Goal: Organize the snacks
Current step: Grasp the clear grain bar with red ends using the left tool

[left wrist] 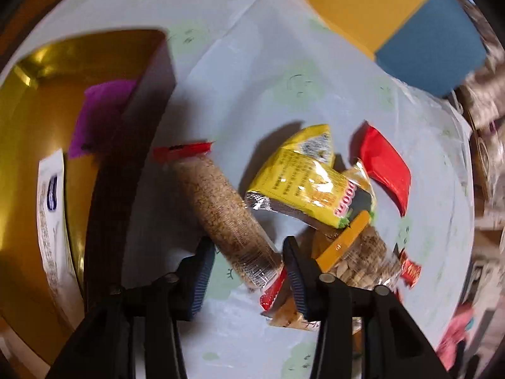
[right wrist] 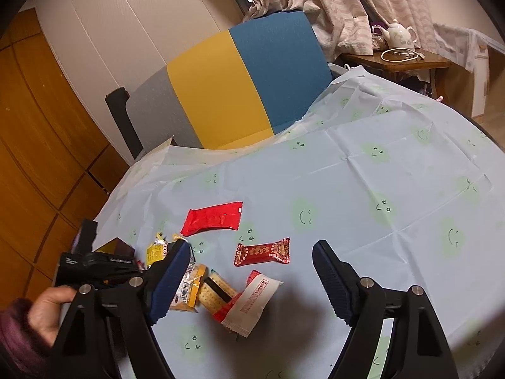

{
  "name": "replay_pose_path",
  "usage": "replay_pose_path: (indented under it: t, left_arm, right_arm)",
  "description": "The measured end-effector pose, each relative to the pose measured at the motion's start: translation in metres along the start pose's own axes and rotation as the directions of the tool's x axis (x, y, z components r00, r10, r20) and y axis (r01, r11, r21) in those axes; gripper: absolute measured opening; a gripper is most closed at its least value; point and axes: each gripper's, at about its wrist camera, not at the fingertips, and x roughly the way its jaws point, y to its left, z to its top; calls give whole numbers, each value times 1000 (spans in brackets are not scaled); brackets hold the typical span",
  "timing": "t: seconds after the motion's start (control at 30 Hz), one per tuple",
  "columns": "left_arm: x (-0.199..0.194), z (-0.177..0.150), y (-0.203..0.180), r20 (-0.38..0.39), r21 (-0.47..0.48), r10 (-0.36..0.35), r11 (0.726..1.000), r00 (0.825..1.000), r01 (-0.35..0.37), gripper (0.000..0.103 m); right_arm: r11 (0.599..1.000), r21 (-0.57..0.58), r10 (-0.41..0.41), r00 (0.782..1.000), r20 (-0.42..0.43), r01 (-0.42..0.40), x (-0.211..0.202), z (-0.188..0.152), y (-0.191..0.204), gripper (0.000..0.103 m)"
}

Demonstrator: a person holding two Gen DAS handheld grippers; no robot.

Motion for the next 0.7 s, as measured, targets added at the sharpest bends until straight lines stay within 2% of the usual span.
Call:
replay_pose_path:
  t: [0.2,0.3,0.43,0.57,0.67,0.7]
  left_arm:
    - [-7,-39,-8,48,163,-33,986,998,24,41]
    - [-10,-67,-14,46,302,-54,953,997,37,41]
    - [-17,-104,-17,23,470,-80,881,997,60,41]
    - [-20,-141,-18,-4,611,-107,787,994,87,40]
    - [-20,-162,-12,-14,680,-118,727,993,96,41]
    - [-21,-165,-10,-5,688,-125,719,992,95,41]
  right_arm:
    - [1000,-10,-5,1000,-4,5,1,-1,0,80]
    - [1000,-13,-16,1000,-12,16,3,-1,0,80]
    - [999,-30,-37,998,-42,36,10,-3,2,80]
    - [998,-45,-55,996,-71,52,17,-7,2,80]
    - [998,-24,-66,990,-121,63,26,-9,-4,80]
    - [998,-19,-64,989,-135,62,29,-10,-5,80]
